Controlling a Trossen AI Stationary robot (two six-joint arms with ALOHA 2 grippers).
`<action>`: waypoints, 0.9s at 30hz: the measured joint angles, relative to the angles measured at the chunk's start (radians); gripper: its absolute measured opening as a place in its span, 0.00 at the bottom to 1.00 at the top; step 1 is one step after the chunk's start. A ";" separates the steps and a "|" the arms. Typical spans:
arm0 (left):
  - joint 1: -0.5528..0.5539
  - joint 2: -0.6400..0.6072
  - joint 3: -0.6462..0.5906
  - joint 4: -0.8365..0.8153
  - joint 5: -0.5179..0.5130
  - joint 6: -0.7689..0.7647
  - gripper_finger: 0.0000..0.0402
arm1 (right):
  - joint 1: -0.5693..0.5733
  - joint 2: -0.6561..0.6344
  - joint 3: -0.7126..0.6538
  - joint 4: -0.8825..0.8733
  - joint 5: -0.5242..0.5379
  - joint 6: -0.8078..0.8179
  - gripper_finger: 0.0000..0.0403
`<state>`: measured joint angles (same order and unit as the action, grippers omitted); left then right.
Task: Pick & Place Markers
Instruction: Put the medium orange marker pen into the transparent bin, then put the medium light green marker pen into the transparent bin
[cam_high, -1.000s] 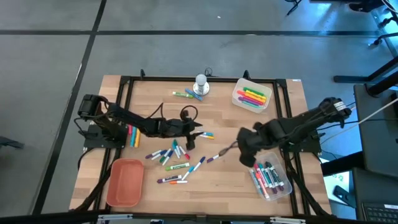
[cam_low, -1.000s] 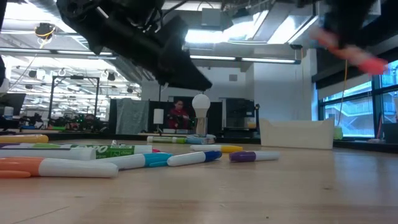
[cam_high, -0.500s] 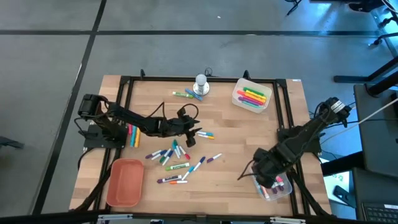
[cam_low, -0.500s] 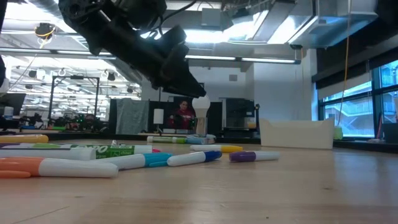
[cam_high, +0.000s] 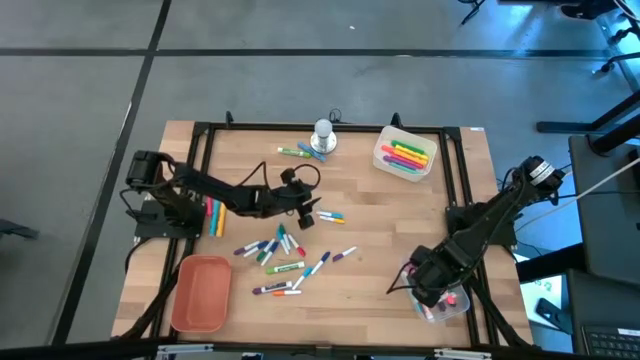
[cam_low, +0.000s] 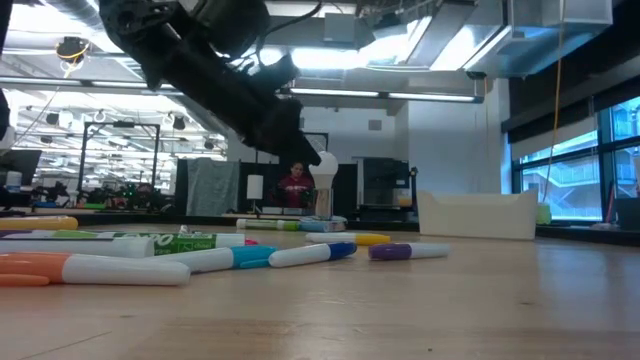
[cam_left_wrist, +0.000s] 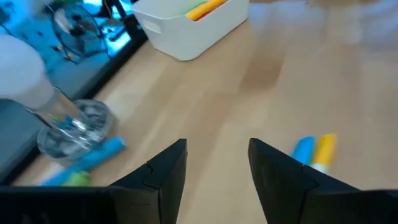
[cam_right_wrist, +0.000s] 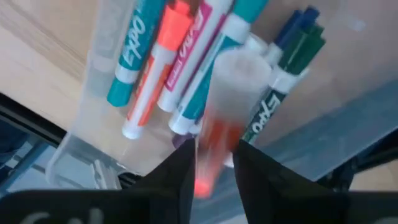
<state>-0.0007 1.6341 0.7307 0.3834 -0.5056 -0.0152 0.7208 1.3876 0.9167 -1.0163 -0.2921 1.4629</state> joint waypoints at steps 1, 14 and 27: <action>0.013 0.000 0.000 0.000 0.000 0.030 0.42 | 0.000 0.000 0.004 0.000 0.010 0.000 0.29; 0.252 0.000 0.000 -0.089 0.202 0.070 0.41 | 0.000 -0.001 0.081 0.011 0.157 -0.146 0.44; 0.411 0.000 0.000 -0.286 0.158 0.159 0.46 | 0.026 0.001 0.141 0.072 0.766 -0.568 0.44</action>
<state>0.4098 1.6341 0.7311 0.0969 -0.3473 0.1441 0.7473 1.3882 1.0574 -0.9445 0.4736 0.8952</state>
